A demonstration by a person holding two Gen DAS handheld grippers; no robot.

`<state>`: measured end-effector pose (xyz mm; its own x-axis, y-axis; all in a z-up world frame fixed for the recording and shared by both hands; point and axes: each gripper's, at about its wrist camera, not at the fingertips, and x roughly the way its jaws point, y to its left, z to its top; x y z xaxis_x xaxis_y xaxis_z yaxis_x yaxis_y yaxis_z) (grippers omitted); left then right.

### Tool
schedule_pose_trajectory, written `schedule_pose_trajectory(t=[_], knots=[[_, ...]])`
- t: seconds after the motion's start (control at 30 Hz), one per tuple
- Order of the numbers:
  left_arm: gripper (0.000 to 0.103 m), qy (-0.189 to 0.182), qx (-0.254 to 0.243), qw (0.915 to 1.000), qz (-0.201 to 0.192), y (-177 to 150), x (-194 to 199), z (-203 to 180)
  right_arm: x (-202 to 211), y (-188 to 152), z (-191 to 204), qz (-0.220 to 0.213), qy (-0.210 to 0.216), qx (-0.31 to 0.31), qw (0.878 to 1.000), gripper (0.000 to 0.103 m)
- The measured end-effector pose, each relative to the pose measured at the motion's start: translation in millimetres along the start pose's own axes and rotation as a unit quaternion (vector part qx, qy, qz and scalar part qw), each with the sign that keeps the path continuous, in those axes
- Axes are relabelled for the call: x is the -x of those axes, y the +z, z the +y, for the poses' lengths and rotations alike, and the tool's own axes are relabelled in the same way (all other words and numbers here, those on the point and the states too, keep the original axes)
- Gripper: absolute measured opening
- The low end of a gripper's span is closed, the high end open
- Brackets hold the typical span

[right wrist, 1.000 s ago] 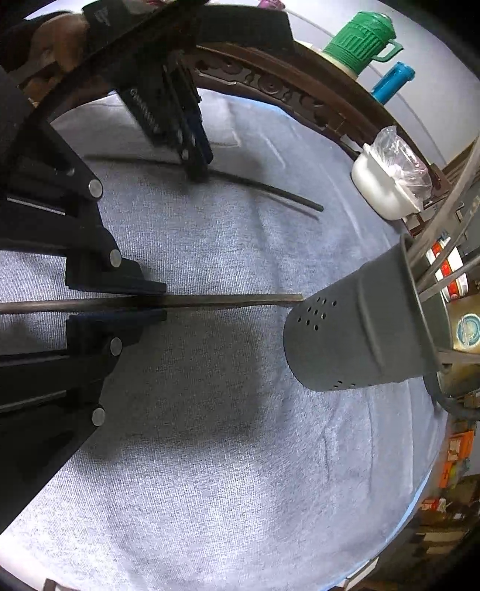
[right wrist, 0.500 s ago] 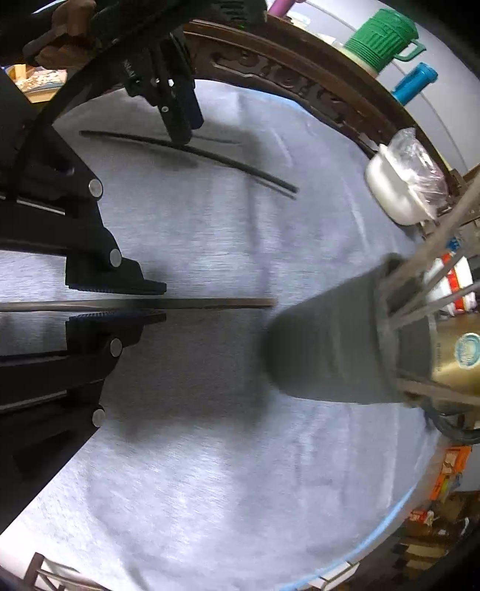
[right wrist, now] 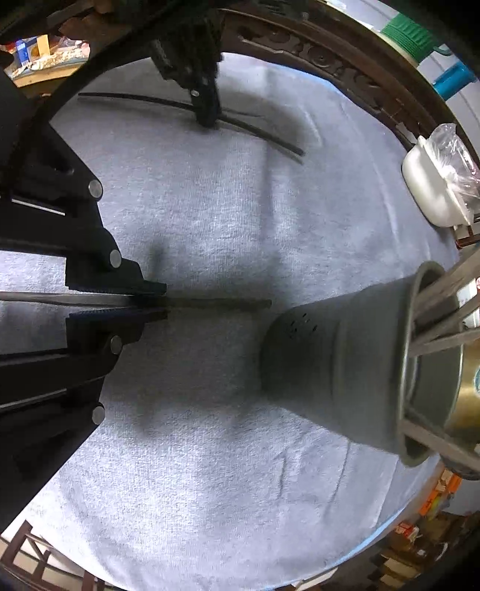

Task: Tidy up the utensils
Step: 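Lift both chopsticks upright and carry them above the grey holder cup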

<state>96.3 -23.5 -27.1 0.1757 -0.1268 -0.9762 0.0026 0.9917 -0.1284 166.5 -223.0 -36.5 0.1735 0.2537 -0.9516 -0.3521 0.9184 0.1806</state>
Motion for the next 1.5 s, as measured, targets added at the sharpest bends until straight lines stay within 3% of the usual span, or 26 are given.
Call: schedule_pose_trajectory(t=[0.27, 0.33, 0.43, 0.53, 0.67, 0.83, 0.97, 1.07, 1.27, 1.37, 1.5], knots=[[0.014, 0.019, -0.011, 0.9998, -0.003, 16, 0, -19, -3, 6, -2, 0.006, 0.008, -0.008, 1.000, 0.008], [0.006, 0.034, -0.022, 0.9992, -0.008, 15, 1, -24, -3, 6, -2, 0.006, 0.007, -0.003, 1.000, 0.008], [0.006, 0.014, -0.016, 0.9997, -0.013, 10, 2, -22, -3, 6, 2, 0.006, 0.004, 0.007, 1.000, 0.006], [0.006, -0.007, 0.005, 0.9990, -0.043, -1, 19, -3, 2, 2, 1, -0.008, 0.023, -0.003, 1.000, 0.006], [0.006, -0.043, 0.045, 0.9911, -0.118, -11, 54, 9, 29, -16, -7, -0.074, 0.074, -0.041, 0.994, 0.006], [0.006, -0.054, 0.084, 0.9702, -0.221, -18, 85, 30, 73, -38, -20, -0.192, 0.113, -0.081, 0.971, 0.006], [0.006, -0.059, 0.101, 0.9519, -0.283, -20, 95, 45, 103, -51, -27, -0.281, 0.103, -0.097, 0.949, 0.006], [0.006, -0.048, 0.109, 0.9356, -0.332, -12, 107, 42, 117, -54, -31, -0.331, 0.076, -0.106, 0.934, 0.006], [0.006, -0.012, 0.109, 0.9000, -0.422, -6, 107, 38, 135, -55, -34, -0.443, -0.010, -0.103, 0.890, 0.006], [0.006, 0.020, 0.097, 0.8835, -0.458, -8, 104, 29, 136, -49, -31, -0.464, -0.033, -0.100, 0.879, 0.006], [0.006, 0.056, 0.075, 0.8776, -0.470, -14, 94, 21, 130, -54, -26, -0.476, -0.059, -0.087, 0.873, 0.006]])
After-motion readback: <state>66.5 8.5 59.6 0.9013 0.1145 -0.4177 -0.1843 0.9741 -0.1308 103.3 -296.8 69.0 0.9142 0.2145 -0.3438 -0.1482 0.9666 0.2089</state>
